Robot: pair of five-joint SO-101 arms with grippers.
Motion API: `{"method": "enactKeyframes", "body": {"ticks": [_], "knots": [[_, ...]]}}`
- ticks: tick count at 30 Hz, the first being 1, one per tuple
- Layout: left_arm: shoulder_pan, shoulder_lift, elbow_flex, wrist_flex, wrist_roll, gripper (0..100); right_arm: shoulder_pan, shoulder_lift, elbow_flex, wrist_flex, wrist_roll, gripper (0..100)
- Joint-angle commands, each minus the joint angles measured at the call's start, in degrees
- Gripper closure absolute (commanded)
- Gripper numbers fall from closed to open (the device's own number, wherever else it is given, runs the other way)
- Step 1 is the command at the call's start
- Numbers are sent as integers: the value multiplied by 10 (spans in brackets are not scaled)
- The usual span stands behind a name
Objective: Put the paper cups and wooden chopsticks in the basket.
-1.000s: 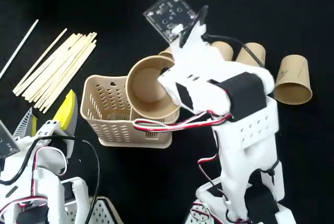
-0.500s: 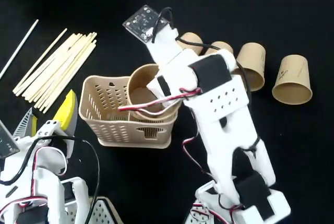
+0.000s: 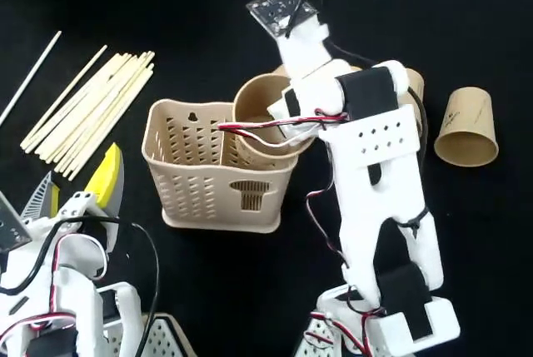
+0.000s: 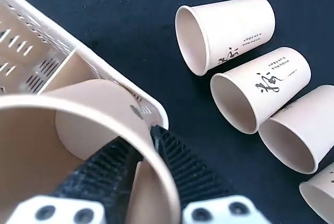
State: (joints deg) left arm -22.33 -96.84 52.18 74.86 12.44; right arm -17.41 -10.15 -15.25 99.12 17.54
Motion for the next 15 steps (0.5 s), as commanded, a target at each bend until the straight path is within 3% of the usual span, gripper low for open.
{"method": "enactKeyframes", "body": {"ticks": [1, 8, 15], "knots": [[-1, 8, -2, -8, 6, 661, -14, 0, -23, 18, 5, 986], [-1, 8, -2, -7, 6, 661, -100, 1, -21, 20, 4, 958], [-1, 8, -2, -6, 6, 661, -102, 0, 23, 18, 39, 672]]}}
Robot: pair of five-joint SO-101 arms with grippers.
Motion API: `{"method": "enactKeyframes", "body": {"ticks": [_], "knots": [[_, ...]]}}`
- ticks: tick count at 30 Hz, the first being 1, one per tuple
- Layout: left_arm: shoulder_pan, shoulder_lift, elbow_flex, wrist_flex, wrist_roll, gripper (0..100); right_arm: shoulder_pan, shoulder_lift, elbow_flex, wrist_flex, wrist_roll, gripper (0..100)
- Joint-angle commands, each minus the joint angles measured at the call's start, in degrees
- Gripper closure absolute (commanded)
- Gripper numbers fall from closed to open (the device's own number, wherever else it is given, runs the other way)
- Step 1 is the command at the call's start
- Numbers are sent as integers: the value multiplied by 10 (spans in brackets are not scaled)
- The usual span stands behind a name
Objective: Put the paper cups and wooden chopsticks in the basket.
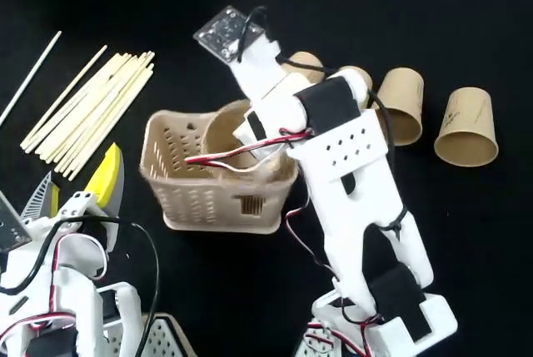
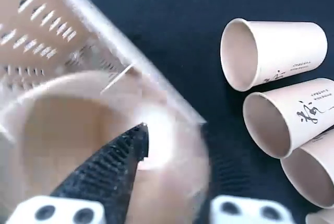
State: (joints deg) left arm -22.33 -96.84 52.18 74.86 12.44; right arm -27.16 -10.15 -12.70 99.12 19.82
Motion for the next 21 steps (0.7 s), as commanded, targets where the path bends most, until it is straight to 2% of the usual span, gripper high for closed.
{"method": "enactKeyframes", "body": {"ticks": [1, 7, 13, 17, 21], "knots": [[-1, 8, -2, -6, 6, 661, -3, 0, -4, 18, 18, 648], [-1, 8, -2, -6, 5, 661, 17, -8, -46, 19, 18, 609], [-1, 8, -1, -6, 4, 661, 81, -102, -51, 21, 33, 610], [-1, 8, -1, -6, 3, 661, 160, -183, 17, 18, 154, 610], [-1, 8, -1, -6, 3, 661, 300, -204, 145, -50, 323, 610]]}}
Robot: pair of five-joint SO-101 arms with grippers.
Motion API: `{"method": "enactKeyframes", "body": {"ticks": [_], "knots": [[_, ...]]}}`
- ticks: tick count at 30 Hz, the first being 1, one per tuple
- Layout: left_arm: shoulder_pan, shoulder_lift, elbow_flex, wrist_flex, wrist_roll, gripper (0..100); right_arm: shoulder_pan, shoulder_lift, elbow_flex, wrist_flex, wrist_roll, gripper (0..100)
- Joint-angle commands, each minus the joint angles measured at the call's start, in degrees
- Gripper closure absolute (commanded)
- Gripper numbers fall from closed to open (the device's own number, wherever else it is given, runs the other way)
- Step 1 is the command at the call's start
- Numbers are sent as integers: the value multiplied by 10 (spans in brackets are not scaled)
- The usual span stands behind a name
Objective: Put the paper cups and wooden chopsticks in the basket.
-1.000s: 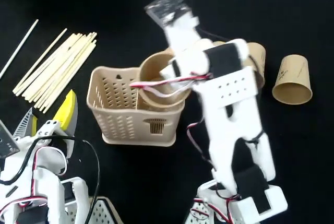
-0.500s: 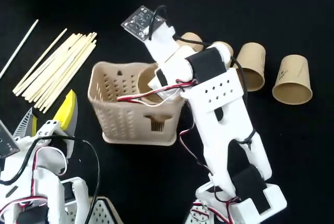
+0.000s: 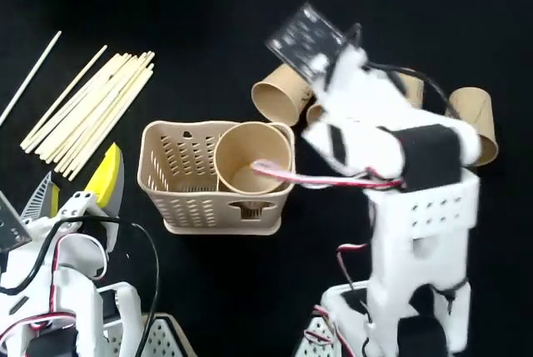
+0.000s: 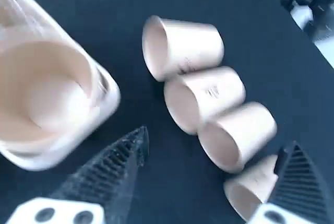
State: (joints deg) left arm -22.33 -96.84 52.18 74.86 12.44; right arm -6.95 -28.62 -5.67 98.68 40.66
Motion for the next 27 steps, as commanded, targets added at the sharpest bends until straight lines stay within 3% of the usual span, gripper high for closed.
{"method": "enactKeyframes", "body": {"ticks": [1, 5, 13, 19, 27], "knots": [[-1, 8, -1, -6, 3, 661, 133, -20, 115, -87, 151, 610], [-1, 8, -1, -6, 3, 661, 236, -19, 288, -286, 252, 610], [22, 5, 13, -11, 2, 661, 301, -20, 522, -590, 341, 610], [30, 6, 15, -11, 1, 661, 408, -18, 538, -666, 450, 610], [29, 6, 15, -11, 1, 661, 436, 131, 511, -791, 467, 610]]}}
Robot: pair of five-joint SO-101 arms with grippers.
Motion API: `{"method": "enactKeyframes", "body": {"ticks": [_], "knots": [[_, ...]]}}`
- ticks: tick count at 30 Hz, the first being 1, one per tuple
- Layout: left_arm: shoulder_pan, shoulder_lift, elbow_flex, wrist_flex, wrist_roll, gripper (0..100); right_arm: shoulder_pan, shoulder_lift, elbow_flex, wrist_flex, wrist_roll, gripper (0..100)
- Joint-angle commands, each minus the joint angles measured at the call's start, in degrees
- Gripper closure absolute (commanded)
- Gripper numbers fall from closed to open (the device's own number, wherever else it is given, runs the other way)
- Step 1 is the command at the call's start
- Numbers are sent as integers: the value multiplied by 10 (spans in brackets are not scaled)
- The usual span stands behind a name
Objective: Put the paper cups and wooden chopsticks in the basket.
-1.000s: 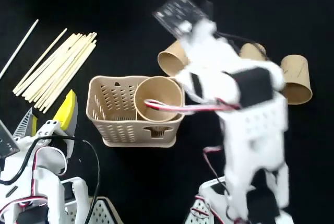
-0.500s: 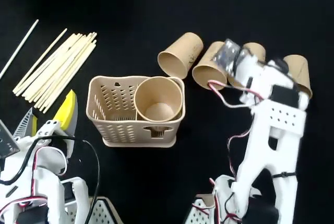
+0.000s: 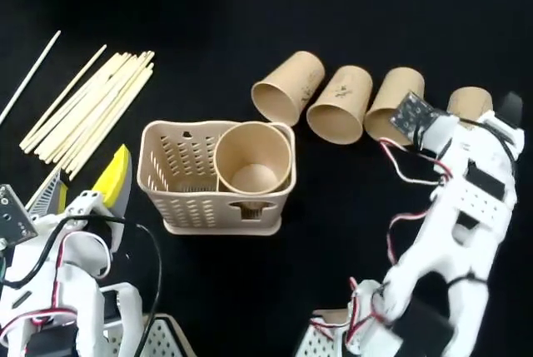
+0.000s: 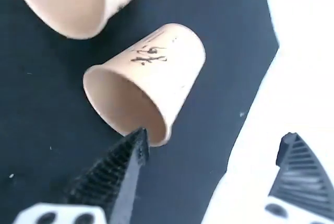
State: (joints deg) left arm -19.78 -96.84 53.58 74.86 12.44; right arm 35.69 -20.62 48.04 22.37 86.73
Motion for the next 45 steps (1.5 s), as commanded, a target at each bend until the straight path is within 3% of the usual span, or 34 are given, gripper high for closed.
{"method": "enactKeyframes", "body": {"ticks": [1, 9, 19, 25, 30, 38, 45], "knots": [[4, 6, 1, -11, 1, 661, 13, 78, -37, -28, 5, 610], [4, 5, 1, -11, 1, 661, 18, 251, -176, -33, 3, 635], [4, 5, 2, -11, 1, 661, 14, 359, -304, -33, -94, 988], [4, 5, 2, -11, 1, 661, 18, 349, -304, -33, -98, 987], [4, 5, 2, -11, 1, 661, 37, 271, -298, -17, -203, 987], [4, 5, 3, -11, 1, 661, 18, 84, -318, 242, -278, 987], [4, 5, 4, -11, 1, 661, -42, -29, -424, 555, -318, 987]]}}
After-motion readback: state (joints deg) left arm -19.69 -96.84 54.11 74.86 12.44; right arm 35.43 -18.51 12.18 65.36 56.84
